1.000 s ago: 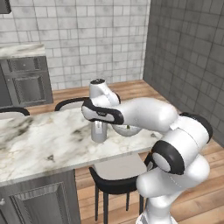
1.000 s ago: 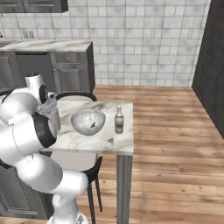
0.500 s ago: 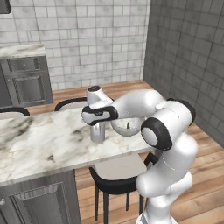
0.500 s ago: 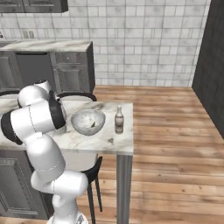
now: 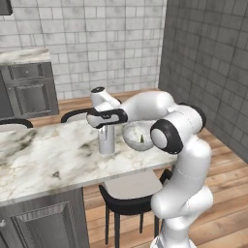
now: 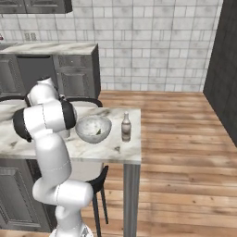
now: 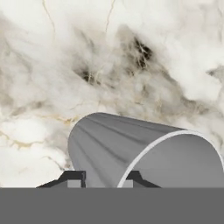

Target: There is a bowl on the dining counter. Grab a lemon wedge from the fridge and place it in the bowl. Then get the liquor bottle and glass cup from the cabinet and place them next to the bowl.

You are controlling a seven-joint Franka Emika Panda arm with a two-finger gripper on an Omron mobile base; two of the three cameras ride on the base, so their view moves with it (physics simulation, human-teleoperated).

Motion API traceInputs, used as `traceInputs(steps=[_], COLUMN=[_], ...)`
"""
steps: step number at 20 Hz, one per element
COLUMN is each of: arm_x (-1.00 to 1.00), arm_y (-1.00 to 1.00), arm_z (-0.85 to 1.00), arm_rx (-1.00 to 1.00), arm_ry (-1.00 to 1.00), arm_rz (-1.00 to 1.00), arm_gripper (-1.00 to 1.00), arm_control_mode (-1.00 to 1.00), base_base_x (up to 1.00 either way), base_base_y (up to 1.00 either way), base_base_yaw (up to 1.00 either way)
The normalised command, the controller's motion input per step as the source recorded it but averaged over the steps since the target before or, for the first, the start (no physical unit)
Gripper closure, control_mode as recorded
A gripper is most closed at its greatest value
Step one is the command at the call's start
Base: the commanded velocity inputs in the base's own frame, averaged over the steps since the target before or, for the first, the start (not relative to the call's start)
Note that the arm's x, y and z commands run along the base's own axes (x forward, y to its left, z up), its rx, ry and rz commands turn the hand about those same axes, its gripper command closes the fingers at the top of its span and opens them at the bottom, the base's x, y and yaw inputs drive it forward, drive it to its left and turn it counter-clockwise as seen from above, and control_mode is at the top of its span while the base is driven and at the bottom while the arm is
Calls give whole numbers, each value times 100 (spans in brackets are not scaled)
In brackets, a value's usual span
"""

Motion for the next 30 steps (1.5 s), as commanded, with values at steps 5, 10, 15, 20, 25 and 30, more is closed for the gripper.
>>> traceInputs(steps=[5, 10, 15, 20, 25, 30], arm_x=[-4, -38, -17, 0, 0, 0], arm_y=[0, 0, 0, -1, -3, -7], arm_z=[-4, 0, 0, 0, 0, 0], arm_rx=[-9, -7, -4, 0, 1, 1], arm_ry=[-8, -18, -9, 0, 2, 3], arm_rz=[0, 0, 0, 0, 0, 0], arm_gripper=[100, 100, 100, 100, 100, 100], arm_control_mode=[-100, -100, -100, -100, -100, -100], base_base_x=[0, 0, 0, 0, 0, 0], base_base_y=[0, 0, 0, 0, 0, 0], base_base_yaw=[0, 0, 0, 0, 0, 0])
